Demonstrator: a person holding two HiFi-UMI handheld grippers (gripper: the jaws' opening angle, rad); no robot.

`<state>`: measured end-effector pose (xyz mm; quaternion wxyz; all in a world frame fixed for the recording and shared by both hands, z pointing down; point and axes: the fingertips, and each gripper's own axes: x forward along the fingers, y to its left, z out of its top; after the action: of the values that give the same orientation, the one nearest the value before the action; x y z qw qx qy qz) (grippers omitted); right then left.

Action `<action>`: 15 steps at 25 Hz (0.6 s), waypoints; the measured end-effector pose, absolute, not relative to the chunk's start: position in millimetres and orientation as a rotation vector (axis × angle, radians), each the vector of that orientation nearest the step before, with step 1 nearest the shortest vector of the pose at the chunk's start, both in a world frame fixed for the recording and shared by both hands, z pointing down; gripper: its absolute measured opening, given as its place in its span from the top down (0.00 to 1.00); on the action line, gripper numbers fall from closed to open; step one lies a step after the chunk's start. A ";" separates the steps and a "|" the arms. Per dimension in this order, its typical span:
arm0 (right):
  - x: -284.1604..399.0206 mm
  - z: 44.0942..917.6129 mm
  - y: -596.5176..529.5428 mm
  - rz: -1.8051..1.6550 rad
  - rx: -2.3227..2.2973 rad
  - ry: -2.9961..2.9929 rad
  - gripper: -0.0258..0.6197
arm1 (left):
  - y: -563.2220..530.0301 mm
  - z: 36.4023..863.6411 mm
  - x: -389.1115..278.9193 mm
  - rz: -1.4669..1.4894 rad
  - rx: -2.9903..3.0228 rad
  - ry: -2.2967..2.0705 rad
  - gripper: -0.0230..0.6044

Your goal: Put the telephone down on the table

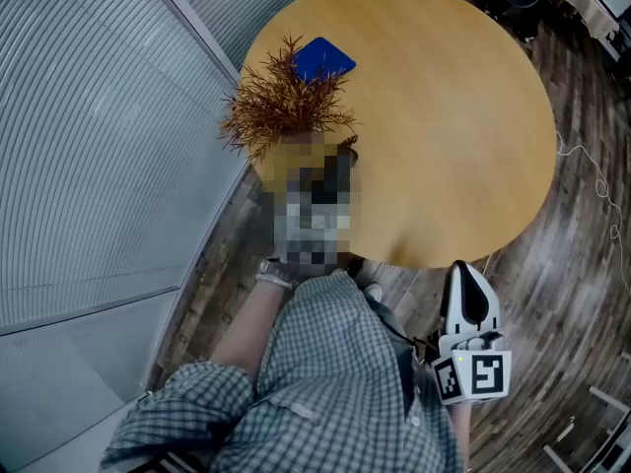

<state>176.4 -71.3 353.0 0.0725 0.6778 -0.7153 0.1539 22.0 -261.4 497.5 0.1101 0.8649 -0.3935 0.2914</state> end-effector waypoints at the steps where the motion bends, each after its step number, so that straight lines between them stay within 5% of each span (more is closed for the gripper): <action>1: 176.8 351.2 -72.2 0.450 2.038 -2.154 0.95 | -258.6 487.8 23.4 0.835 2.560 -1.152 0.45; 10: 178.9 329.9 -85.1 0.313 2.038 -2.228 0.95 | -214.4 381.9 57.9 0.587 2.780 -1.023 0.47; 15: 176.6 319.9 -94.3 0.247 2.024 -2.271 0.95 | -193.9 348.0 71.9 0.498 2.878 -0.925 0.56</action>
<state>176.6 -94.3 319.9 0.0446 0.6625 -0.7434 0.0807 71.9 -193.9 348.0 0.0389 0.9386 -0.3018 0.1623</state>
